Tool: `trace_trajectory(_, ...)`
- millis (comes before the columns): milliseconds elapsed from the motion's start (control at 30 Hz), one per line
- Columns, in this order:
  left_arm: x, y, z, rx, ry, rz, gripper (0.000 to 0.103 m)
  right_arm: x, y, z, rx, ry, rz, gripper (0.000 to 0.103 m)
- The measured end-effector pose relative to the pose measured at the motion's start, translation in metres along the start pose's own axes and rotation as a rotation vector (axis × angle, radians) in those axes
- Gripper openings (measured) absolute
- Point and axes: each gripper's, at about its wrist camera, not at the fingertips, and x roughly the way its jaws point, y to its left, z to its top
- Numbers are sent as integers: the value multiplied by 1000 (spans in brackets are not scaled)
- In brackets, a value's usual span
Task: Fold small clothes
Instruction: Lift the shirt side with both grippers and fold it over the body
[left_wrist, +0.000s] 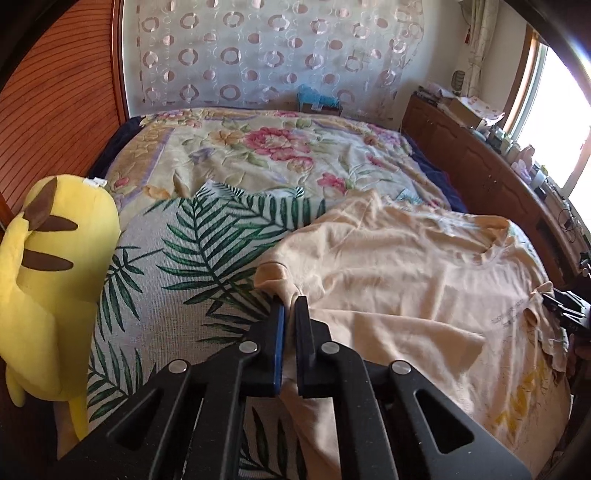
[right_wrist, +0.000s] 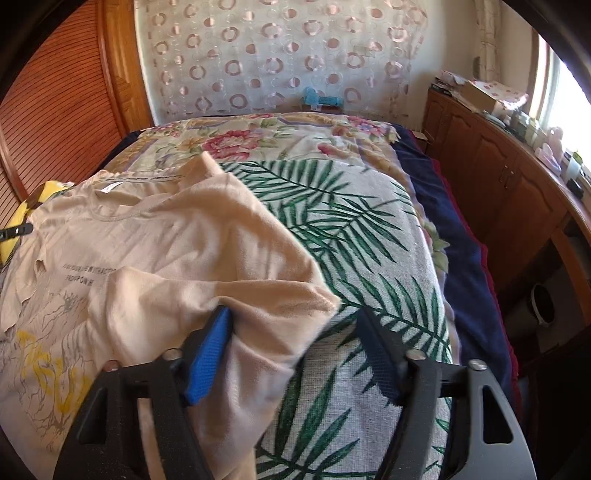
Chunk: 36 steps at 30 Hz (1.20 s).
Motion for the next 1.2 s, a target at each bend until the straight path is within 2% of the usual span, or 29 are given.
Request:
trace_trajectory(33,-6,-2,0,4,-11,-4,6,-1,4,0,-23,-5,20,44)
trace_trajectory(67,-12,-4,0,8,-18,-9,6,-3,9,0,-40,-2,42,24)
trace_trajectory(100,-18,-6,0,12,-27,-13,6,-4,14,1,-58,7,64,11)
trace_trajectory(167,-32,-9,-2,14,-49,-23,6,-6,27,2,-114,9,22,10)
trace_trajectory(300,-61,-14,-8,12,-98,-55,5,-23,36,6,-112,-39,49,9)
trace_trajectory(433,-96,-21,-16,25,-153,-73,5,-56,35,9,-77,-123,71,9)
trace_trajectory(633,-153,-24,-43,35,-256,-91,5,-112,37,-6,-75,-236,48,9)
trace_trajectory(767,-187,-22,-80,31,-326,-111,5,-149,39,-40,-63,-319,31,9)
trace_trajectory(900,-208,-18,-116,40,-339,-113,5,-178,38,-81,-39,-372,42,9)
trace_trajectory(1000,-220,-14,-139,50,-339,-85,5,-185,40,-106,-30,-376,46,9)
trace_trajectory(1200,-238,-3,-191,29,-324,-89,6,-217,43,-167,-34,-335,48,9)
